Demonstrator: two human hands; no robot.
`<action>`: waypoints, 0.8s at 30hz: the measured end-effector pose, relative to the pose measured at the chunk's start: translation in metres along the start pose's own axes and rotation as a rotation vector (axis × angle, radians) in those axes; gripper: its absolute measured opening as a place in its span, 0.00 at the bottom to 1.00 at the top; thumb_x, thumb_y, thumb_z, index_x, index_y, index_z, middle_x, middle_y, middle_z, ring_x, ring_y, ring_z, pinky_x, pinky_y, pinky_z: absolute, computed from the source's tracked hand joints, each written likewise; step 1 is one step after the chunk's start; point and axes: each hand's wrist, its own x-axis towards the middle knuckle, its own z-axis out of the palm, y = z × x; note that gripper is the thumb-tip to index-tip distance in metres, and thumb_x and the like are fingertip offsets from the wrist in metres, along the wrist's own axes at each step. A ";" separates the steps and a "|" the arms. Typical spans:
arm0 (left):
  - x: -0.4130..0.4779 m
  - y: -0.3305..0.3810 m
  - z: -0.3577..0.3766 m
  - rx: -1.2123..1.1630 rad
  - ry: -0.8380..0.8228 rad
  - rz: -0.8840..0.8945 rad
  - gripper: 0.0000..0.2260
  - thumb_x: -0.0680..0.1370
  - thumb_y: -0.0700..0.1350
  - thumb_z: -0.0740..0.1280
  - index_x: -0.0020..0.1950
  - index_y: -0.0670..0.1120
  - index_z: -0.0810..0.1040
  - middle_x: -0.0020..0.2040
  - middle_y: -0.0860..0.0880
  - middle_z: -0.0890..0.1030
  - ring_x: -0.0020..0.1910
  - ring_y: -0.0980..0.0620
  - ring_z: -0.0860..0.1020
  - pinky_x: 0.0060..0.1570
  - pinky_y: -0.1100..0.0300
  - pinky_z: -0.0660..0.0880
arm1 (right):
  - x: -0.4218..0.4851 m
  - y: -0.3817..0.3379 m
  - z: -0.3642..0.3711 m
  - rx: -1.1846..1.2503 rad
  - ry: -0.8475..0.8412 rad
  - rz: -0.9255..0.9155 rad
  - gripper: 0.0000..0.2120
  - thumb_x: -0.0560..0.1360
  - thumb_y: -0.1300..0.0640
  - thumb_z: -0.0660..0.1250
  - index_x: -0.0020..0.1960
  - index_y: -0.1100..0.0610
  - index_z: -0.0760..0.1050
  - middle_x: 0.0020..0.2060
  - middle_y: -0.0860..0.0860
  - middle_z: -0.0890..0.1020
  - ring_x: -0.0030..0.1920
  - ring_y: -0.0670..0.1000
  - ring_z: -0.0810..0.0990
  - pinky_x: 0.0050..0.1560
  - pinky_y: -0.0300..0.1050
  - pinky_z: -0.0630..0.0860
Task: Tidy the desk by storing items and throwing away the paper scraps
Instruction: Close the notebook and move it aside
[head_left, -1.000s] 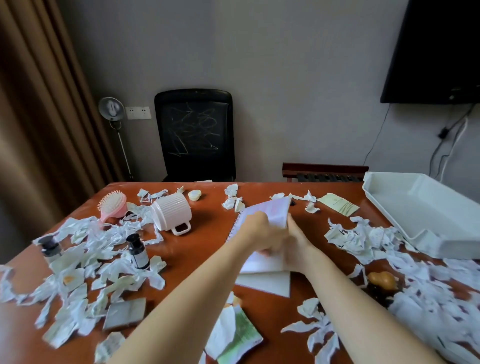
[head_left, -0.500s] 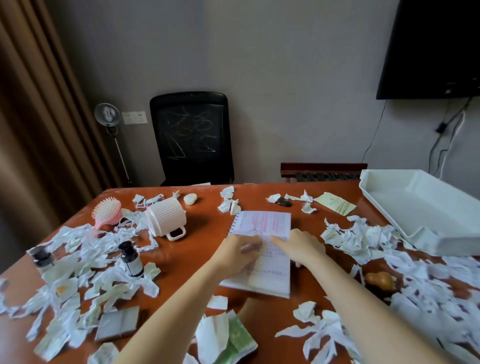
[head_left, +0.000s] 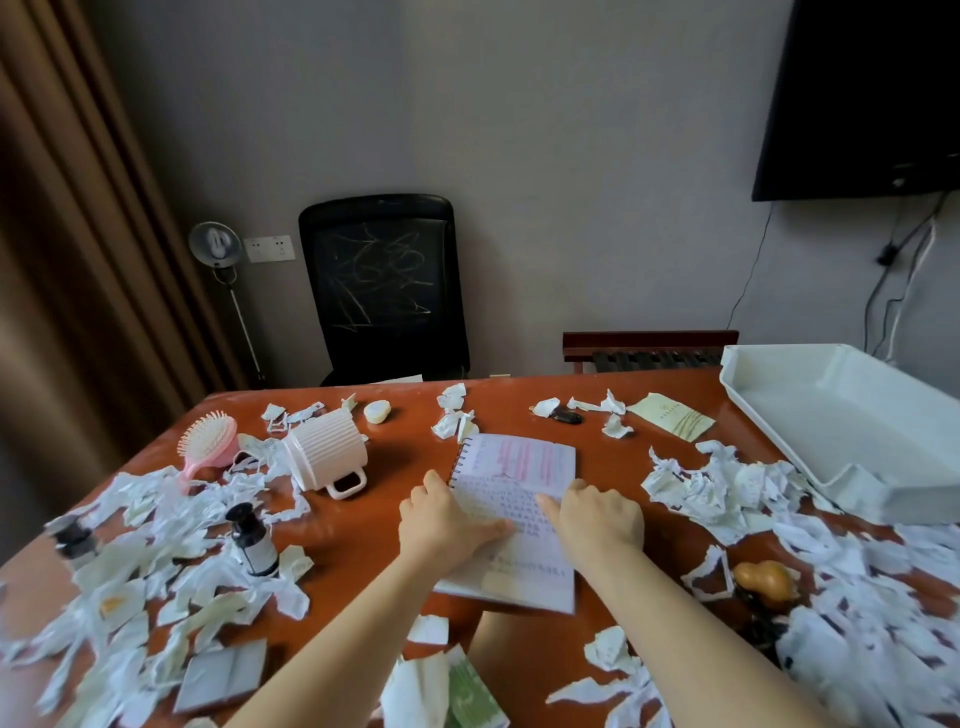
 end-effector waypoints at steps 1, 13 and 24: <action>0.001 0.002 0.000 0.005 -0.020 -0.010 0.46 0.63 0.68 0.71 0.71 0.46 0.59 0.66 0.47 0.69 0.63 0.48 0.69 0.57 0.58 0.71 | 0.001 0.000 0.001 -0.004 0.008 -0.009 0.25 0.79 0.37 0.45 0.53 0.55 0.70 0.38 0.50 0.74 0.37 0.47 0.74 0.32 0.37 0.68; 0.019 0.007 -0.018 -0.148 -0.186 -0.154 0.25 0.63 0.67 0.72 0.41 0.50 0.68 0.41 0.51 0.76 0.44 0.52 0.78 0.47 0.59 0.74 | 0.001 -0.001 0.003 0.002 0.043 -0.039 0.24 0.79 0.38 0.45 0.51 0.55 0.69 0.37 0.50 0.75 0.34 0.47 0.73 0.26 0.36 0.62; 0.008 0.042 -0.051 -0.290 -0.121 0.036 0.35 0.71 0.50 0.73 0.72 0.45 0.59 0.63 0.45 0.74 0.59 0.45 0.75 0.56 0.54 0.76 | -0.010 0.002 -0.008 0.132 0.021 0.036 0.26 0.80 0.40 0.41 0.58 0.53 0.72 0.49 0.49 0.82 0.48 0.49 0.81 0.33 0.38 0.64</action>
